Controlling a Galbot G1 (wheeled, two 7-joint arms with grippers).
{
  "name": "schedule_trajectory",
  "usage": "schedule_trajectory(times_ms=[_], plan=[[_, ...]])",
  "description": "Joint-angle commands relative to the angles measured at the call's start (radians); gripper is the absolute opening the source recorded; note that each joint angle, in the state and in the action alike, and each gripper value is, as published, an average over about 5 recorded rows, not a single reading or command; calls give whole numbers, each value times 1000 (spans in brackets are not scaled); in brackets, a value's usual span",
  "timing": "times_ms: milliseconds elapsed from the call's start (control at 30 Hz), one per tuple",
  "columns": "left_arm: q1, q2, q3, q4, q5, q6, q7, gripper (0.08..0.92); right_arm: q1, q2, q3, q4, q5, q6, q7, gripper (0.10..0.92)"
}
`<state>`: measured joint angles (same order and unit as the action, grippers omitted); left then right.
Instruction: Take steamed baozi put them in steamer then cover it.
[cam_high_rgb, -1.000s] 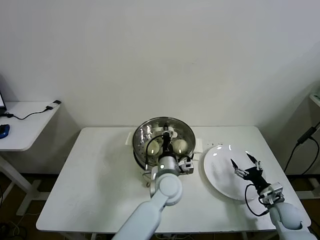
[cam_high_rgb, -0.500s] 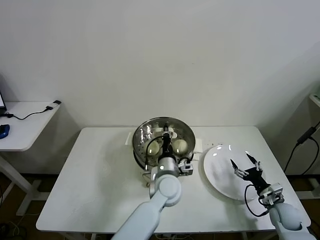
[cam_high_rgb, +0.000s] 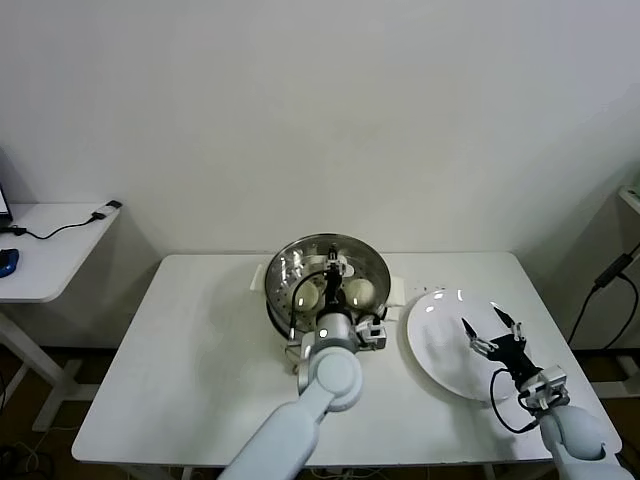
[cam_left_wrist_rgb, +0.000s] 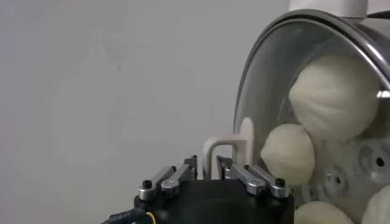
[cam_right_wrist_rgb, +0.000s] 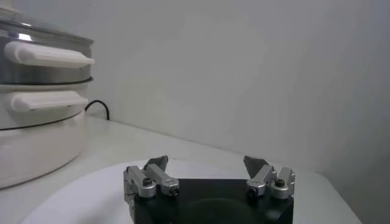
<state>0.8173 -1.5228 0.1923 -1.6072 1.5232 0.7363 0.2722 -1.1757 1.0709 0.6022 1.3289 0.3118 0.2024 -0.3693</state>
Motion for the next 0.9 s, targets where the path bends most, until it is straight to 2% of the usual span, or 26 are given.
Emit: schedule_trajectory(times_ms=[33, 333, 533, 667, 900], plan=[[-2, 45, 39, -115, -2, 49, 73, 330, 2, -1, 1, 0, 1, -4, -4, 823], [52, 135, 29, -228, -16, 49, 101, 590, 0, -7, 9, 0, 3, -12, -6, 823], [121, 193, 1, -326, -77, 49, 80, 759, 3, -6, 11, 7, 0, -28, -5, 823], [176, 244, -26, -426, -182, 47, 10, 816, -6, -6, 15, 32, -10, -60, 4, 823], [325, 343, -196, -593, -517, -45, -186, 823, -36, -3, 41, 97, -22, -106, -1, 823]])
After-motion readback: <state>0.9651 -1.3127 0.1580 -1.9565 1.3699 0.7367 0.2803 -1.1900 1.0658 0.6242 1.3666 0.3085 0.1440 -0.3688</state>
